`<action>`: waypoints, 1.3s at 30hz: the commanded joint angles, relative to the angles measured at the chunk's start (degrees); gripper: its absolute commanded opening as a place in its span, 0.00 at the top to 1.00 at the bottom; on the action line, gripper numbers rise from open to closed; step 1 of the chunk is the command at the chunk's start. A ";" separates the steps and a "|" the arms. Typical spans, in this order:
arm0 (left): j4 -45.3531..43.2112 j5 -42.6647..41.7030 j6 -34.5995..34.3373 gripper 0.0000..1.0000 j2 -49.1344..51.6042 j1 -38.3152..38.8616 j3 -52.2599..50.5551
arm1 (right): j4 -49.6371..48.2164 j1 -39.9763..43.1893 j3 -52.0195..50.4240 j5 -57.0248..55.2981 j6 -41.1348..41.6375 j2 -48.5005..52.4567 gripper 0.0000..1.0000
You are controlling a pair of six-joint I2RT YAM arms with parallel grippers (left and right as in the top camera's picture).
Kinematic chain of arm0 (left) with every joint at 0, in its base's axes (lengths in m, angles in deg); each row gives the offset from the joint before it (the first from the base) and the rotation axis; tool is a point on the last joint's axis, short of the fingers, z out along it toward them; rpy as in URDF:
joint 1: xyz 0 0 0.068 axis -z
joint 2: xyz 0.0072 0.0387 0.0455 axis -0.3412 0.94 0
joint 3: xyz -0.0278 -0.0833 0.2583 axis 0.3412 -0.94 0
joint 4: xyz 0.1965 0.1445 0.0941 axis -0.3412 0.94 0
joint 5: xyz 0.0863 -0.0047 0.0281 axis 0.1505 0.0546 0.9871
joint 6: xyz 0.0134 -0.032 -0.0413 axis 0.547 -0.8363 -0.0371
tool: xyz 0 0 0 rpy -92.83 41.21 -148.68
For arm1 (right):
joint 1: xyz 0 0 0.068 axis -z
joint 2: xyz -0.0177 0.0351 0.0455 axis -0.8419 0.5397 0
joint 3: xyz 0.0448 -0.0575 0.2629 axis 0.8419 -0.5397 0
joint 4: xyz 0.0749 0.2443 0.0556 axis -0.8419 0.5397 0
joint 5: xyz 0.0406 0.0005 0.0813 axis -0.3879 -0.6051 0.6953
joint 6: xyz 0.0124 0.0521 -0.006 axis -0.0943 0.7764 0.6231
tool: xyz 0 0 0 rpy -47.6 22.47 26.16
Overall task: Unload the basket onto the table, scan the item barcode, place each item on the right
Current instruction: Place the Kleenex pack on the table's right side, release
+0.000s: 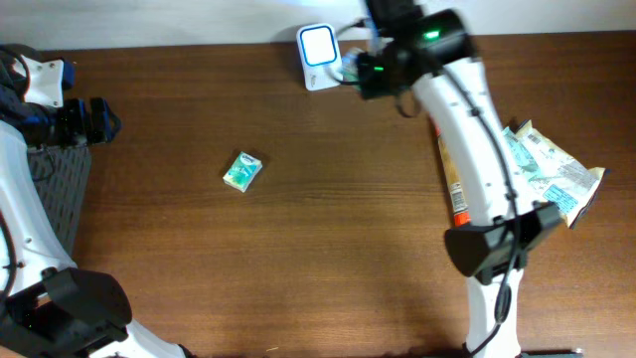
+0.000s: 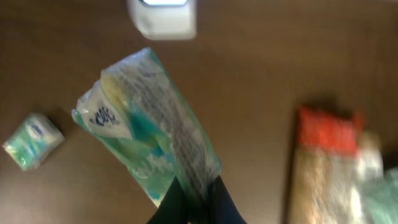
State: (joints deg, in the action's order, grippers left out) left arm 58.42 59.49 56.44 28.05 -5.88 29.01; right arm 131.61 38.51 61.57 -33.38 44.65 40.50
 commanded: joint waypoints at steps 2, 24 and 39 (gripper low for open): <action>-0.07 -0.02 -0.57 0.01 0.04 -0.11 0.04 | 6.80 9.70 -0.87 3.04 2.93 1.51 0.96; -0.07 -0.02 -0.57 0.01 0.04 -0.11 0.04 | 8.70 32.30 -22.10 2.89 3.87 4.59 0.53; -0.07 -0.02 -0.57 0.01 0.04 -0.11 0.04 | -0.96 11.80 -8.57 26.10 -1.86 4.59 0.39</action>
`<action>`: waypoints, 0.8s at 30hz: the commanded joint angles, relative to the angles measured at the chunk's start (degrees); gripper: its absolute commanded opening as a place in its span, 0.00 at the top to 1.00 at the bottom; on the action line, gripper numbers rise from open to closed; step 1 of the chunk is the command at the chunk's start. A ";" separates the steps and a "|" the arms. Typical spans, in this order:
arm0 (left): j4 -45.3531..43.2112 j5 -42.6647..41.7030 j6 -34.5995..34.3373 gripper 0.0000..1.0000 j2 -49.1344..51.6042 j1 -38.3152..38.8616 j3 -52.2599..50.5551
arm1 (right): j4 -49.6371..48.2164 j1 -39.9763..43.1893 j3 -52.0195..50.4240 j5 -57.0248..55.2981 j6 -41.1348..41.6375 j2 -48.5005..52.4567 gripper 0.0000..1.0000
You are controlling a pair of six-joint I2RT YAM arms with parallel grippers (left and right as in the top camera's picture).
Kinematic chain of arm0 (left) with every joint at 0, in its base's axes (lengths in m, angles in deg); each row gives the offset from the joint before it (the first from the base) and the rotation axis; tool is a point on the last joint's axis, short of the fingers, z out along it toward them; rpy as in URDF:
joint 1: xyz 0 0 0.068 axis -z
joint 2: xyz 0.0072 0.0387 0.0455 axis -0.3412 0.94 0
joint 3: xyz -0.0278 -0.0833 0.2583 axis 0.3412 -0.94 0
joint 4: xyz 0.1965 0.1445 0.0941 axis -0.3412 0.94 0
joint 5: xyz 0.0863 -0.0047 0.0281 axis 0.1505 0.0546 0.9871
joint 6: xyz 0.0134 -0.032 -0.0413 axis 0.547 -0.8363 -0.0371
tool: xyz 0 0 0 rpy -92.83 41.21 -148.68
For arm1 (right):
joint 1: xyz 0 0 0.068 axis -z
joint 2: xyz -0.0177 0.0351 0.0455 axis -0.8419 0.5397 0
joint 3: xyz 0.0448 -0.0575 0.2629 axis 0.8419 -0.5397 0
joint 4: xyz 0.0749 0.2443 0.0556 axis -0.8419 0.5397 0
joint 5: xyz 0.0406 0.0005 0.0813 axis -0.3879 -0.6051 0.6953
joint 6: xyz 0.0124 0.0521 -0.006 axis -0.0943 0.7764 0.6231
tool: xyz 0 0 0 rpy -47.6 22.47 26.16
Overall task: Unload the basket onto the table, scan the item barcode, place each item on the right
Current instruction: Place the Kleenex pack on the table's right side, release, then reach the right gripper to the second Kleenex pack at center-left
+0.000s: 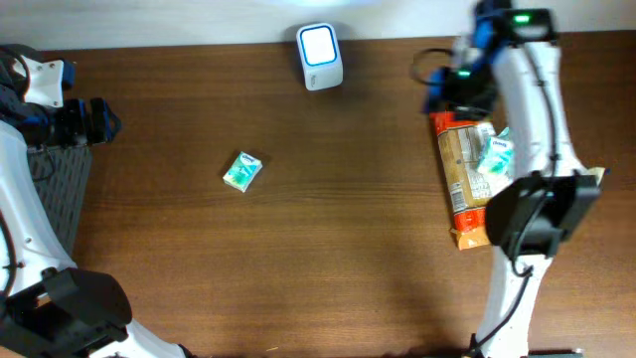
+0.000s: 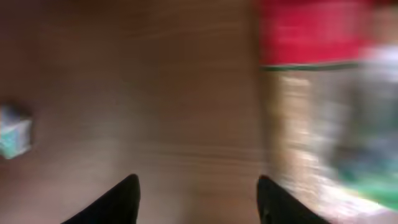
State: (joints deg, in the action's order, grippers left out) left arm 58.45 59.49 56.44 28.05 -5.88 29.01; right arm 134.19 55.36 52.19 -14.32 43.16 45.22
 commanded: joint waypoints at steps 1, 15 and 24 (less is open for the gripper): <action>-0.09 -0.02 -0.57 0.01 0.04 -0.11 0.04 | -6.71 -7.85 0.37 7.37 1.79 -0.13 0.39; -0.09 -0.02 -0.57 0.01 0.04 -0.11 0.02 | -29.27 -30.84 -0.35 6.73 21.29 11.61 0.39; -0.09 -0.02 -0.57 0.01 0.04 -0.11 0.02 | -36.04 -36.83 -0.35 7.96 10.27 16.61 0.39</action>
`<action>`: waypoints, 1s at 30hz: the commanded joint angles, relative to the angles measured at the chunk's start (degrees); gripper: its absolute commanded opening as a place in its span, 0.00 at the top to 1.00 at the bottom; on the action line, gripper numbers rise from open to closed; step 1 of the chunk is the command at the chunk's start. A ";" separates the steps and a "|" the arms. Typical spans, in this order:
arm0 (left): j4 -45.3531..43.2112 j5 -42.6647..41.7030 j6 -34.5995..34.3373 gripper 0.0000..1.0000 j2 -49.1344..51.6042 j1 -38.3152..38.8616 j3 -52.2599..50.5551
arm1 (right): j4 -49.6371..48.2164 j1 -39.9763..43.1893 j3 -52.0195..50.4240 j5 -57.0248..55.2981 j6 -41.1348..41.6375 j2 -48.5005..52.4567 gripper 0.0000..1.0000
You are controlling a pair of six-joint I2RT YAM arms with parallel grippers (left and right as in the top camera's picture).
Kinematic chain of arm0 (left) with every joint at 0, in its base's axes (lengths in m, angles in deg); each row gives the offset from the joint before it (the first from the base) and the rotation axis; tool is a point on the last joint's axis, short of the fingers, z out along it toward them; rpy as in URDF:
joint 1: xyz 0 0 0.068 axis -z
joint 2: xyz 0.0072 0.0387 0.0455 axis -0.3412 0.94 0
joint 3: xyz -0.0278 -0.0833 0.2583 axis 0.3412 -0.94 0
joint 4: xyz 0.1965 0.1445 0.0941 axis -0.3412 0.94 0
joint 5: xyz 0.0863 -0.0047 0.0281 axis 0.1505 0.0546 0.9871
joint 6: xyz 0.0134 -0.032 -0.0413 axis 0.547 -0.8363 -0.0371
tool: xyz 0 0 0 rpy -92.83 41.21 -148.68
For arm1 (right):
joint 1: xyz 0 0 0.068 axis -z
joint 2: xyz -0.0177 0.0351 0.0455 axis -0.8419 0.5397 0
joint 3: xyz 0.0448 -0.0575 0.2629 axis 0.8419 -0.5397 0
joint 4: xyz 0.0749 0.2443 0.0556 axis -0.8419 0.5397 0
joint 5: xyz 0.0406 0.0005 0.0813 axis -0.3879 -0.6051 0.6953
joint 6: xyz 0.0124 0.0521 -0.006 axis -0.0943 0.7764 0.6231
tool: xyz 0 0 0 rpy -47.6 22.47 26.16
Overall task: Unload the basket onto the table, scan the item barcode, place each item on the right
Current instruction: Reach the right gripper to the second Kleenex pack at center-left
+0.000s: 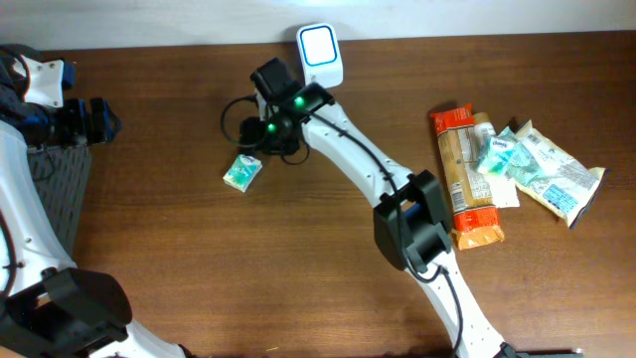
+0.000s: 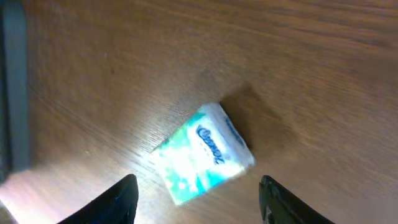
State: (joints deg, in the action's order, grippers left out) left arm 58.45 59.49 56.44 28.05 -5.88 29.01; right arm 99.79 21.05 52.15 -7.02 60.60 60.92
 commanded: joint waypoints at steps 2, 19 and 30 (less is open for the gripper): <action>-0.09 -0.02 -0.57 0.01 0.04 -0.11 0.02 | -4.00 -4.31 -0.31 0.44 -12.22 1.90 0.39; -0.09 -0.02 -0.57 0.01 0.04 -0.11 0.04 | 7.85 -6.34 0.17 -4.02 -24.22 6.43 0.26; -0.09 -0.02 -0.57 0.01 0.04 -0.11 0.04 | 24.83 -3.19 0.24 -4.48 -36.41 4.37 0.25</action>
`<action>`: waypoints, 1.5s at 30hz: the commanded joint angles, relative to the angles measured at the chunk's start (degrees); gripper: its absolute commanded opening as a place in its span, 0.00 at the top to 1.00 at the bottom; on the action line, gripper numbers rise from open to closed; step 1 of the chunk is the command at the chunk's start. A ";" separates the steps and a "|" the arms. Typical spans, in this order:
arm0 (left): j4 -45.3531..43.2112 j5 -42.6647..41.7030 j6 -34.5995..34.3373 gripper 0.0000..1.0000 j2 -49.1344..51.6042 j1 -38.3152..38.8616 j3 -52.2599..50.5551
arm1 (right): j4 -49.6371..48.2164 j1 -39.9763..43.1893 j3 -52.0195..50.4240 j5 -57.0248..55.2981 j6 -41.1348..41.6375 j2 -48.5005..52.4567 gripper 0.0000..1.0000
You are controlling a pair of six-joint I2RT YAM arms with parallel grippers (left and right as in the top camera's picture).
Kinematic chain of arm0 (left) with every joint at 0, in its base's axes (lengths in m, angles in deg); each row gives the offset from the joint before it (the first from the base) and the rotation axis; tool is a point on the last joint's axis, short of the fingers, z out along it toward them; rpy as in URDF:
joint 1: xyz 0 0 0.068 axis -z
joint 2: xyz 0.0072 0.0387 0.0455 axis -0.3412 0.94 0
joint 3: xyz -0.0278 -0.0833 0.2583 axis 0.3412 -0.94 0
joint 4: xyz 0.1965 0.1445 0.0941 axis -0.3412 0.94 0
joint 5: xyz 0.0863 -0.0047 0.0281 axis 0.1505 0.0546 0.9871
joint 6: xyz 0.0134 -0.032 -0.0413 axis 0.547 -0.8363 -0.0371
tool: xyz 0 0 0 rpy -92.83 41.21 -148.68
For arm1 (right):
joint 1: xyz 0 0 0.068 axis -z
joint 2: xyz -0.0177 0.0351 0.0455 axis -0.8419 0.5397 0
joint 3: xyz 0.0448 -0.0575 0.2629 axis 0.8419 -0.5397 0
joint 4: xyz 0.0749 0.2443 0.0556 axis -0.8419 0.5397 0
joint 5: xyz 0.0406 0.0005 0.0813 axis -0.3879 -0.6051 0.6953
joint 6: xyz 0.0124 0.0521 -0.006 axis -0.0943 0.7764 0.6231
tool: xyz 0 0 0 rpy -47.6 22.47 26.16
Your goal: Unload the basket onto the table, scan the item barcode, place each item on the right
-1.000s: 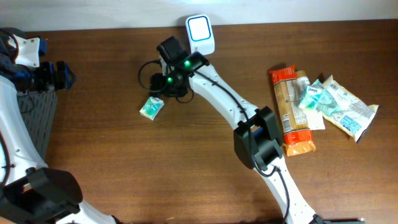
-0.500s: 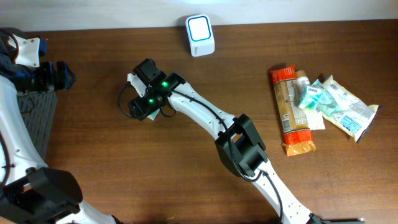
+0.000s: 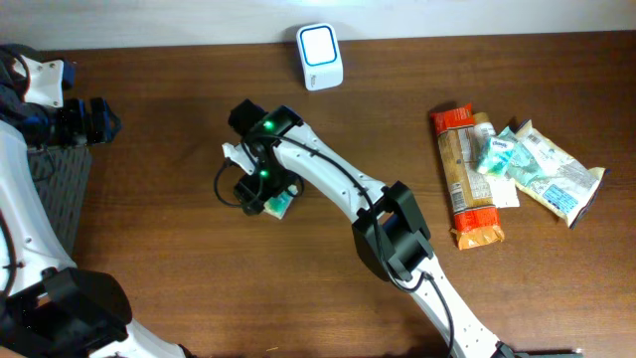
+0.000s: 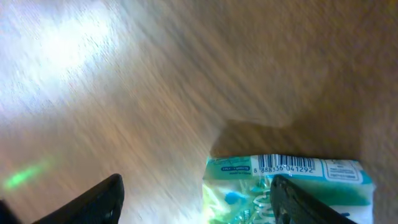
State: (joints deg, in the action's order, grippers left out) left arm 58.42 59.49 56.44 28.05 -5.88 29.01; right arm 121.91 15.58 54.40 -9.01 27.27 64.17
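Note:
A small green-and-white tissue pack (image 4: 287, 186) lies on the brown table, its barcode edge facing the right wrist camera. My right gripper (image 4: 196, 202) is open and low over it. The pack sits between the fingers, close against the right fingertip (image 4: 301, 199). In the overhead view the right gripper (image 3: 260, 191) covers most of the pack (image 3: 280, 205), left of the table's middle. The white scanner (image 3: 320, 45) stands at the back edge. My left gripper (image 3: 97, 120) hangs at the far left, away from everything; its jaws are not readable.
A pile of packets lies at the right: a long orange-red pack (image 3: 462, 174), a small tissue packet (image 3: 494, 157) and a crinkled green-white bag (image 3: 552, 174). A dark grey mat (image 3: 55, 189) lies at the left edge.
My right gripper, still open, has dropped from above the small pack to close around it. The pack now lies slightly nearer and to the right, and shows its barcode edge instead of its printed face.
My right gripper was shut on a tissue packet in front of the scanner. Then it was open over the pile at the right, with that packet lying there. Then it hovered open above the small green pack at the left, and now it straddles that pack.

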 commanded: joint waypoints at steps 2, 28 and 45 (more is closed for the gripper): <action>-0.07 -0.02 -0.57 0.01 0.04 -0.11 0.04 | 3.32 3.30 -1.86 -2.43 -3.21 0.02 0.25; -0.07 -0.02 -0.57 0.01 0.04 -0.11 0.02 | 5.42 0.87 -5.03 -9.60 24.46 -0.37 0.88; -0.07 -0.02 -0.57 0.01 0.04 -0.22 0.04 | 19.50 7.72 12.61 -1.92 8.15 -10.78 0.96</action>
State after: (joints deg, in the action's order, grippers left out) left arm 58.45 59.49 56.44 28.05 -5.88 29.01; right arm 139.74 22.34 60.54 -12.11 36.74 61.83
